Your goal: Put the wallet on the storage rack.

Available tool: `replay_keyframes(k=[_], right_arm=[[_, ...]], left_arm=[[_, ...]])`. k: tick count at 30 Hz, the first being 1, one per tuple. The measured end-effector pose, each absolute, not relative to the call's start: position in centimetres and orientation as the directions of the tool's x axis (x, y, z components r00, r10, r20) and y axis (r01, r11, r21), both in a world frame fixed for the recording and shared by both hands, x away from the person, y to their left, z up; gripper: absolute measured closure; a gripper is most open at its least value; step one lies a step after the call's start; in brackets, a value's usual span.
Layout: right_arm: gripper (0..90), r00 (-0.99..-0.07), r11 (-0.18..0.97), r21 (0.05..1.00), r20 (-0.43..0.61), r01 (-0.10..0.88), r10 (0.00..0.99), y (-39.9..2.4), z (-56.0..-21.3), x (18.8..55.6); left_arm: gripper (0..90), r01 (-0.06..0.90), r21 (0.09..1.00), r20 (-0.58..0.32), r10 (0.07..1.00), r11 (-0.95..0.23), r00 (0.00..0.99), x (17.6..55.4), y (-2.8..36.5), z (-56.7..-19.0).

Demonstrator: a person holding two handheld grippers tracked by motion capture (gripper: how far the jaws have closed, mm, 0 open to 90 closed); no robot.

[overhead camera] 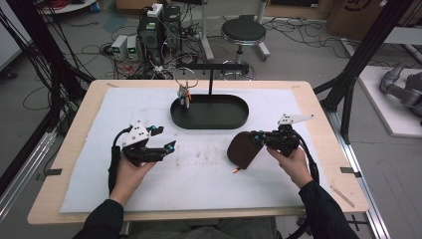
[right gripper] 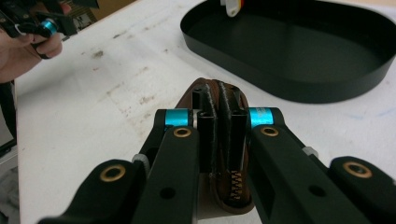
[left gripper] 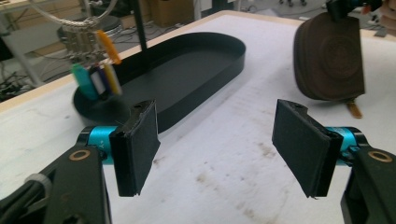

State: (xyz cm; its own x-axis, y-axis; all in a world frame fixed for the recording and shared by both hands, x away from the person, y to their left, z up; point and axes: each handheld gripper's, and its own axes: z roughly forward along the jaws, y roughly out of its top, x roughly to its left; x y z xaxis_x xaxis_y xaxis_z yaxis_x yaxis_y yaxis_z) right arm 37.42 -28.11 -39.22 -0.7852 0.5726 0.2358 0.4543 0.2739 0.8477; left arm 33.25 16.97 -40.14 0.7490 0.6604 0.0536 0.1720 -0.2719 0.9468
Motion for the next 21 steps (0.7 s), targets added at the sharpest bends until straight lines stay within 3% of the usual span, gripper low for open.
replay_keyframes(k=[4, 9, 21], right_arm=[[87.6, -0.792, 0.271, 0.856, 0.228, 0.441, 0.567, -27.7, -38.7, 37.1], [87.6, -0.824, 0.279, 0.88, 0.191, 0.384, 0.533, -26.5, -37.9, 36.4], [87.7, -0.869, 0.256, 0.915, 0.166, 0.313, 0.466, -24.5, -36.2, 34.8]], left_arm=[[31.7, 0.18, 0.951, 0.023, 0.639, -0.252, 0.769, 33.4, 16.2, -40.3], [32.0, 0.212, 0.961, -0.077, 0.562, -0.18, 0.824, 34.0, 14.7, -40.8], [31.9, 0.263, 0.95, -0.18, 0.392, -0.169, 0.902, 34.4, 10.8, -41.8]])
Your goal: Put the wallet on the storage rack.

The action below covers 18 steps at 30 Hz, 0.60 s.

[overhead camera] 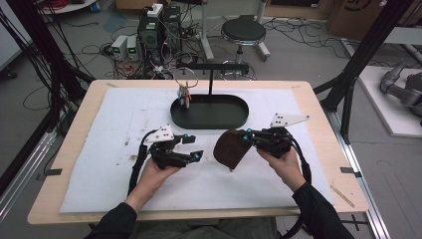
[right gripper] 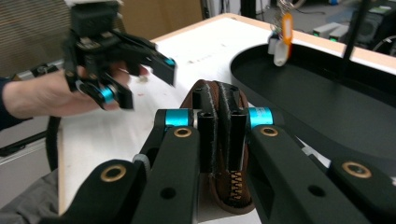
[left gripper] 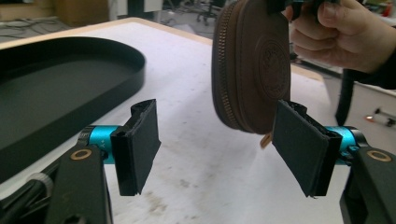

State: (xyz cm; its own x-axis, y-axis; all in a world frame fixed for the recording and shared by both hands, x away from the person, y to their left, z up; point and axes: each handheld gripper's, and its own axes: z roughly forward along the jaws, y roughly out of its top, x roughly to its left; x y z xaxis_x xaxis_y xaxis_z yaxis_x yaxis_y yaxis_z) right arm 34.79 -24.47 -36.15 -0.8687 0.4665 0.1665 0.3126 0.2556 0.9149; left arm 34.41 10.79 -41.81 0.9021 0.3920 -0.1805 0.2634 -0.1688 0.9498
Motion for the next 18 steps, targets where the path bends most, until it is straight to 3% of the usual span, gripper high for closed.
replay_keyframes(k=[7, 18], right_arm=[[87.7, -0.893, 0.266, 0.923, 0.146, 0.278, 0.425, -23.1, -35.2, 33.9], [87.7, -0.899, 0.234, 0.937, 0.145, 0.259, 0.414, -22.8, -34.7, 33.4]], left_arm=[[31.7, 0.304, 0.94, -0.249, 0.296, -0.156, 0.922, 34.8, 9.4, -42.5], [31.3, 0.375, 0.914, -0.337, 0.229, -0.155, 0.913, 35.3, 7.8, -43.7]])
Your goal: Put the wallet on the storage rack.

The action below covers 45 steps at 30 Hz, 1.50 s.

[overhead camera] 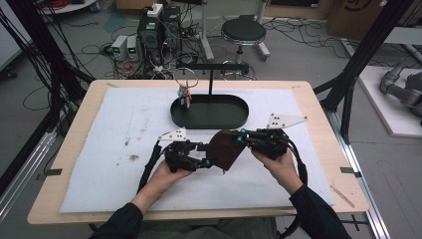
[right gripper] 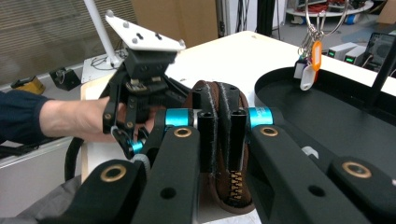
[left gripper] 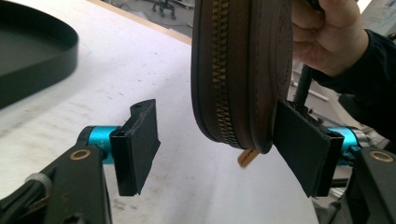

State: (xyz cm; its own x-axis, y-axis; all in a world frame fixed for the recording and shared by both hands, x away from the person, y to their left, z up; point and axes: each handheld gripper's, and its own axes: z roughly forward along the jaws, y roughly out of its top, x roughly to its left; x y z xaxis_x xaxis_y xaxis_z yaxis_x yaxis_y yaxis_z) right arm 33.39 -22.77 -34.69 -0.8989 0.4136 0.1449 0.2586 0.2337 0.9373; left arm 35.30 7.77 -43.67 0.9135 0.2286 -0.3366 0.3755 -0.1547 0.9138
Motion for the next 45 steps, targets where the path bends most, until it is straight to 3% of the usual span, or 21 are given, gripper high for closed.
replay_keyframes(k=[5, 7, 14, 25, 29, 30, 31, 36, 45], right_arm=[[87.7, -0.901, 0.232, 0.939, 0.141, 0.253, 0.41, -22.8, -34.7, 33.3], [87.6, -0.899, 0.229, 0.94, 0.143, 0.255, 0.413, -22.9, -34.6, 33.3], [87.5, -0.899, 0.219, 0.942, 0.147, 0.254, 0.413, -23.2, -34.6, 33.5], [84.5, -0.904, 0.227, 0.939, 0.15, 0.257, 0.399, -23.6, -34.8, 33.8], [77.5, -0.905, 0.212, 0.943, 0.16, 0.258, 0.394, -24.1, -34.6, 33.9], [66.7, -0.902, 0.205, 0.944, 0.159, 0.258, 0.402, -24.3, -34.6, 34.0], [66.7, -0.902, 0.205, 0.944, 0.159, 0.258, 0.402, -24.3, -34.6, 34.0], [48.0, -0.9, 0.204, 0.938, 0.185, 0.282, 0.395, -24.5, -34.5, 34.4], [40.7, -0.923, 0.286, 0.912, 0.191, 0.293, 0.335, -23.2, -35.0, 34.5]], left_arm=[[34.8, 0.368, 0.921, -0.342, 0.184, -0.126, 0.921, 35.3, 7.6, -43.6], [51.4, 0.348, 0.932, -0.328, 0.167, -0.106, 0.93, 35.2, 7.9, -43.3], [63.3, 0.331, 0.939, -0.313, 0.168, -0.091, 0.935, 35.2, 8.6, -42.9], [67.4, 0.271, 0.95, -0.239, 0.196, -0.154, 0.951, 35.1, 9.6, -41.1], [67.5, 0.253, 0.95, -0.213, 0.213, -0.183, 0.954, 35.1, 10.1, -40.5], [67.6, 0.249, 0.949, -0.206, 0.215, -0.195, 0.955, 35.1, 10.2, -40.3], [67.6, 0.249, 0.949, -0.206, 0.215, -0.195, 0.955, 35.1, 10.2, -40.3], [67.6, 0.223, 0.944, -0.172, 0.218, -0.242, 0.961, 34.9, 10.6, -39.5], [67.8, 0.179, 0.919, -0.128, 0.165, -0.352, 0.978, 34.3, 9.0, -39.3]])
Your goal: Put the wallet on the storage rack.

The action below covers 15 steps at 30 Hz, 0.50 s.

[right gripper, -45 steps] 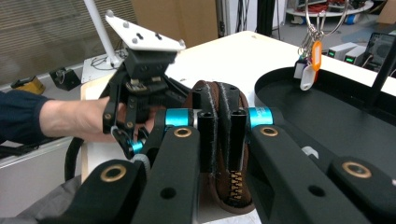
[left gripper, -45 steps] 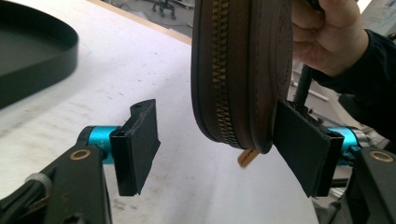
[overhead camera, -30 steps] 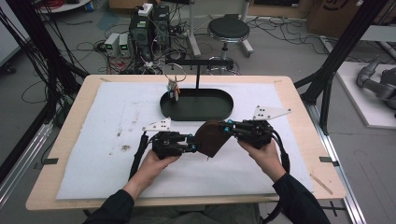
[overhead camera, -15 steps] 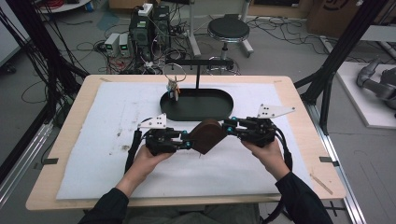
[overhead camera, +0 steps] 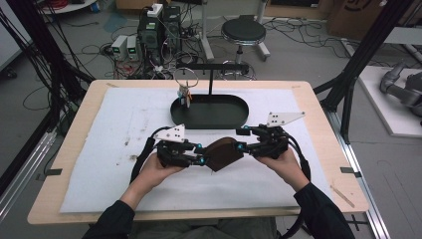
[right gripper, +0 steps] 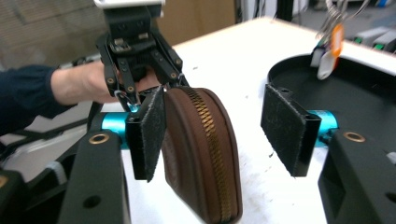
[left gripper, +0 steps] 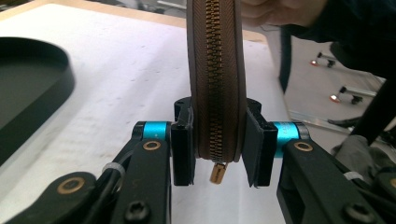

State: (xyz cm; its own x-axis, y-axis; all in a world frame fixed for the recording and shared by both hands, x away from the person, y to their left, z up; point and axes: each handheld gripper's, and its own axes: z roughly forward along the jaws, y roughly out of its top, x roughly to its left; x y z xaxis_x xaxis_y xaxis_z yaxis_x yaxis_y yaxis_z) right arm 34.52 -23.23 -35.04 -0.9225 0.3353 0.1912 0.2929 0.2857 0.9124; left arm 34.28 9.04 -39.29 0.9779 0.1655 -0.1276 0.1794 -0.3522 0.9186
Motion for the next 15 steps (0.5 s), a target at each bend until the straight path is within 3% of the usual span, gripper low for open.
replay_keyframes(k=[6, 8, 13, 15], right_arm=[[42.3, -0.934, 0.363, 0.875, 0.228, 0.321, 0.276, -22.68, -35.66, 34.84], [53.9, -0.941, 0.394, 0.864, 0.227, 0.314, 0.252, -22.46, -35.75, 34.78], [66.3, -0.957, 0.399, 0.876, 0.204, 0.272, 0.205, -22.54, -35.59, 34.54], [68.1, -0.959, 0.377, 0.888, 0.197, 0.262, 0.203, -22.69, -35.41, 34.48]], left_arm=[[67.7, 0.138, 0.909, -0.09, 0.137, -0.394, 0.986, 33.8, 8.26, -39.07], [67.6, 0.13, 0.912, -0.083, 0.136, -0.388, 0.987, 33.76, 8.31, -39.02], [65.3, 0.139, 0.925, -0.092, 0.144, -0.355, 0.985, 33.81, 8.59, -38.79], [58.2, 0.152, 0.943, -0.109, 0.158, -0.295, 0.981, 33.87, 8.74, -38.84]])
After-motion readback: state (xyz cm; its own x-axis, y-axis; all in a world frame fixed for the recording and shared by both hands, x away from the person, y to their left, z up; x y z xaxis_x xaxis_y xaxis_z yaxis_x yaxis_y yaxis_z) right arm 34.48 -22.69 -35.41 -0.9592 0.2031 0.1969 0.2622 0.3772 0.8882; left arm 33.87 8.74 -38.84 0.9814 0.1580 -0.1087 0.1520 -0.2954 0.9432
